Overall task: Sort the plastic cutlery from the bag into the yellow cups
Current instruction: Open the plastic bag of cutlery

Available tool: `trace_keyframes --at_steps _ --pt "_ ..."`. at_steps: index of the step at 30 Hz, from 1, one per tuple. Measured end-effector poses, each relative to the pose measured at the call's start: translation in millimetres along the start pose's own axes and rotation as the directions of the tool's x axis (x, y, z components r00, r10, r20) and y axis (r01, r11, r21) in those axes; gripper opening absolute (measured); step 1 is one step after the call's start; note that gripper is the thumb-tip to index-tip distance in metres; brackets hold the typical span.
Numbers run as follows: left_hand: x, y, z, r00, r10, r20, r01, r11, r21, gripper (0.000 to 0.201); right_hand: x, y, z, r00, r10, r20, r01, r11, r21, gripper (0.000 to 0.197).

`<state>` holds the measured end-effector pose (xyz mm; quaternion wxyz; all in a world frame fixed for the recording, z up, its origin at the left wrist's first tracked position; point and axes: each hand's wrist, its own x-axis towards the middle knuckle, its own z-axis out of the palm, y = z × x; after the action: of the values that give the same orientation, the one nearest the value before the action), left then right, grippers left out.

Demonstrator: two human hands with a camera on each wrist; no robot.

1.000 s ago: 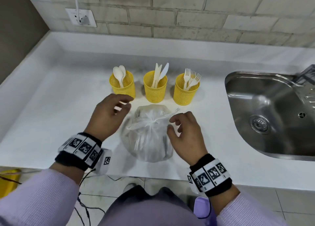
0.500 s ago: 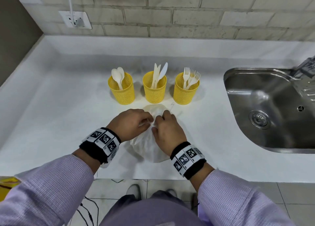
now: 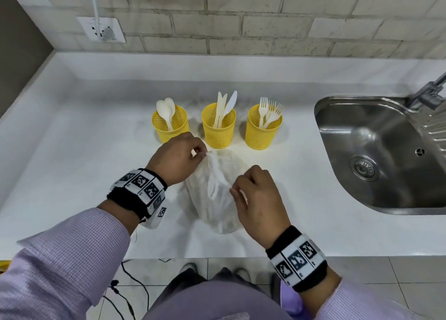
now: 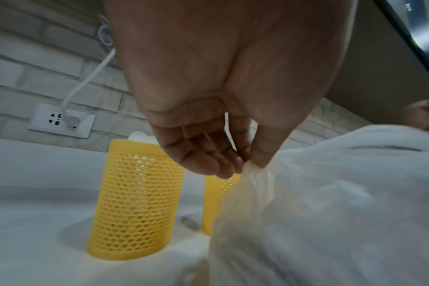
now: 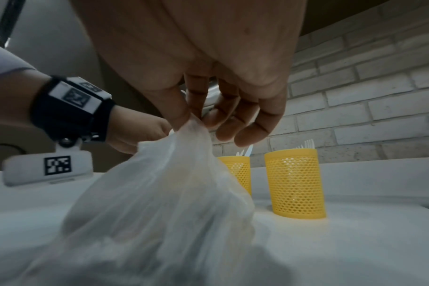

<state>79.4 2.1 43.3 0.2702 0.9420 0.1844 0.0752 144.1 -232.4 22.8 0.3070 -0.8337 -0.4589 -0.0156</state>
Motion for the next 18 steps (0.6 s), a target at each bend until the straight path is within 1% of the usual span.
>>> trace_keyframes --at_steps 3,5,6,7,8,9,11,12,13,15,16,17,18 --pt "7 -8 -3 0.993 -0.083 -0.089 0.084 0.996 0.002 0.008 -23 7 -6 1.000 -0.002 -0.026 0.003 0.999 0.036 0.010" --pt "9 -13 -3 0.980 -0.147 -0.134 0.154 0.987 0.041 0.010 -36 14 -5 1.000 -0.010 -0.007 0.010 0.999 0.054 0.011" --pt "8 -15 -2 0.977 -0.160 -0.141 0.171 0.983 0.065 0.010 -40 17 -3 1.000 -0.004 0.012 0.003 0.998 0.060 0.010" --pt "8 -17 0 0.980 -0.145 -0.140 0.156 0.985 0.078 0.009 -42 19 -3 0.999 0.013 0.029 -0.015 0.998 0.066 0.007" --pt "7 -17 2 0.985 -0.109 -0.131 0.120 0.990 0.076 0.016 -41 19 -2 0.998 0.038 0.043 -0.041 0.996 0.074 0.006" --pt "6 -17 3 0.992 -0.062 -0.110 0.070 0.995 0.064 0.030 -38 17 -2 0.996 0.067 0.051 -0.071 0.994 0.078 0.013" --pt "2 -15 4 0.999 0.030 -0.035 -0.028 0.998 0.052 0.058 -27 10 -4 0.992 0.109 0.057 -0.113 0.990 0.079 0.039" --pt "2 -12 4 0.998 0.065 0.002 -0.065 0.995 0.079 0.063 -20 6 -4 0.991 0.116 0.064 -0.120 0.991 0.060 0.052" --pt "2 -9 4 0.994 0.099 0.035 -0.102 0.989 0.108 0.062 -11 1 -2 0.989 0.122 0.084 -0.125 0.992 0.026 0.062" --pt "3 -4 3 0.986 0.157 0.053 -0.163 0.977 0.135 0.048 5 -7 3 0.975 0.161 0.152 -0.151 0.986 -0.074 0.075" --pt "4 -1 2 0.982 0.184 0.046 -0.188 0.974 0.129 0.039 12 -9 6 0.964 0.188 0.190 -0.165 0.977 -0.134 0.075" --pt "6 2 1 0.977 0.211 0.030 -0.213 0.970 0.117 0.030 17 -12 9 0.953 0.209 0.219 -0.169 0.967 -0.189 0.069" --pt "7 4 -1 0.974 0.227 0.013 -0.227 0.968 0.104 0.022 21 -13 12 0.952 0.204 0.227 -0.152 0.962 -0.227 0.057"
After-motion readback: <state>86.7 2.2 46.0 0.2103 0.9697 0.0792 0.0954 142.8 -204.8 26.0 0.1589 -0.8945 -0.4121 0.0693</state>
